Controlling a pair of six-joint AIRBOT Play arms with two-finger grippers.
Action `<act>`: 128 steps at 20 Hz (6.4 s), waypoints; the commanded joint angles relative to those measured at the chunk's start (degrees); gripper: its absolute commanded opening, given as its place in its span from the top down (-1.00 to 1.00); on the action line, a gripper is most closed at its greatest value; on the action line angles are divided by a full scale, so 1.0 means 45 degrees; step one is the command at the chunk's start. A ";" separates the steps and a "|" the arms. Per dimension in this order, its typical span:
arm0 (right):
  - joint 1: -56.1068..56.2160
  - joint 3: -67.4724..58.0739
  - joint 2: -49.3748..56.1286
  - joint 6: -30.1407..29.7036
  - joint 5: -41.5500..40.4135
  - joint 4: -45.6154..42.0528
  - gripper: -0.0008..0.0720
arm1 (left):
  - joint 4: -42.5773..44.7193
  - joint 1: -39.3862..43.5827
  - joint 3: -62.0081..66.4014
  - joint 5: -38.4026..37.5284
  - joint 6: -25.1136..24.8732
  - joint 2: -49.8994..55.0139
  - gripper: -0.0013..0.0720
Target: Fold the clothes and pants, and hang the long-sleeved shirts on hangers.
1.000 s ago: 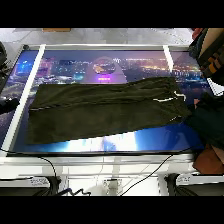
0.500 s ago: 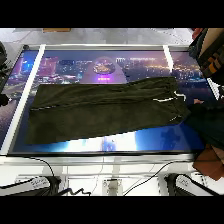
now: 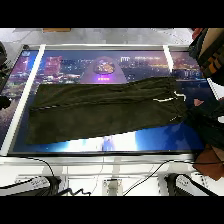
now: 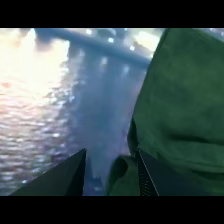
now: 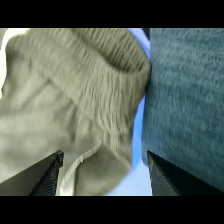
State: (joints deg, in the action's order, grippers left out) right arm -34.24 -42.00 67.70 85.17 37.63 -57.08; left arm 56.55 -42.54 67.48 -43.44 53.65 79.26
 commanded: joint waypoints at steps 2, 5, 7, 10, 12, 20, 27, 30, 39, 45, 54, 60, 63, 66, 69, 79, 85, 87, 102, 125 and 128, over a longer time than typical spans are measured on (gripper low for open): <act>0.0000 0.0068 0.1161 0.0214 -0.1418 0.1753 -0.66 | -0.0015 -0.0010 -0.0034 -0.0321 0.0044 0.0087 0.02; 0.0005 -0.0393 0.1914 0.0214 -0.1472 0.1729 -0.58 | -0.0015 -0.0010 -0.0039 -0.0437 0.0432 0.0087 0.02; 0.0005 -0.0738 0.2419 0.0214 -0.1569 0.1724 -0.55 | -0.0010 -0.0010 -0.0044 -0.0777 0.1642 0.0087 0.02; 0.0019 -0.1229 0.3118 0.0214 -0.1443 0.1729 -0.27 | 0.0000 -0.0010 -0.0092 -0.2176 0.2263 0.0087 0.02; 0.0238 -0.1375 0.3347 0.0204 -0.1583 0.1695 0.23 | 0.0058 -0.0044 -0.0311 -0.3269 0.2710 0.0087 0.02; 0.0792 -0.1379 0.3298 0.0165 -0.1855 0.1564 0.87 | 0.2764 -0.0874 -0.3492 -0.4031 0.5683 -0.3478 0.39; 0.0792 -0.1379 0.3298 0.0175 -0.1700 0.1647 0.87 | 0.2764 -0.1836 -0.7383 -0.3876 0.6275 -0.5430 -0.74; 0.0792 -0.1384 0.3288 0.0180 -0.1248 0.1656 0.87 | 0.2623 -0.1841 -0.8393 -0.2395 0.6280 -0.5406 -0.70; 0.0792 -0.1379 0.3288 0.0180 -0.0792 0.1651 0.87 | 0.1919 -0.1836 -0.8607 -0.0748 0.6703 -0.4401 -0.65; 0.0792 -0.1379 0.3094 0.0160 0.0189 0.1583 0.87 | 0.0384 -0.1821 -0.8607 0.0461 0.6688 -0.3444 0.35; 0.0782 -0.1379 -0.1792 0.1161 0.4172 -0.3696 0.87 | 0.1078 -0.1846 -0.6543 0.0865 0.5353 -0.4391 0.90; 0.0777 -0.0928 -0.4609 0.1656 0.7150 -0.6693 0.87 | 0.2497 -0.1836 -0.5989 0.1044 0.5343 -0.4639 0.90; 0.0782 -0.0481 -0.5814 0.2166 0.7397 -0.6897 0.87 | 0.2560 -0.1797 -0.5926 0.1807 0.5309 -0.4634 0.90; 0.0782 -0.0457 -0.6343 0.3031 0.6606 -0.6698 0.87 | 0.2574 -0.1302 -0.5377 0.2516 0.5309 -0.4459 0.91; 0.0792 -0.0452 -0.6159 0.4313 0.4648 -0.5877 0.87 | 0.2574 -0.0311 -0.4027 0.2516 0.5319 -0.3521 0.91; 0.1044 -0.0505 -0.1681 0.5984 -0.3089 -0.0777 0.87 | 0.6105 0.3784 0.3837 0.1015 1.0559 0.3007 0.91; 0.2370 -0.2579 0.2064 0.6819 -0.5343 0.0369 0.87 | 0.6101 0.4648 0.6300 0.0903 1.1672 0.5489 0.91; 0.2574 -0.3405 0.3045 0.7227 -0.5377 0.0369 0.87 | 0.6096 0.4813 0.6815 0.1146 1.2021 0.6018 0.91; 0.2686 -0.4158 0.3813 0.7140 -0.5508 -0.0384 -0.95 | 0.6110 0.5396 0.7111 0.3847 1.2546 0.5751 -0.94; 0.2686 -0.4158 0.2827 0.4133 -0.4269 -0.2040 -0.92 | -0.0690 0.3162 0.0767 0.1307 0.7407 0.4197 -0.94; 0.2686 -0.4158 0.2827 0.4138 -0.4279 -0.2040 -0.92 | -0.0743 0.3886 0.0772 0.3580 0.7441 0.4677 -0.92</act>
State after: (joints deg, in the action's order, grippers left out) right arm -22.15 -60.64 80.42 103.90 18.37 -66.22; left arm 55.02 -27.99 71.57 -38.48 87.22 98.13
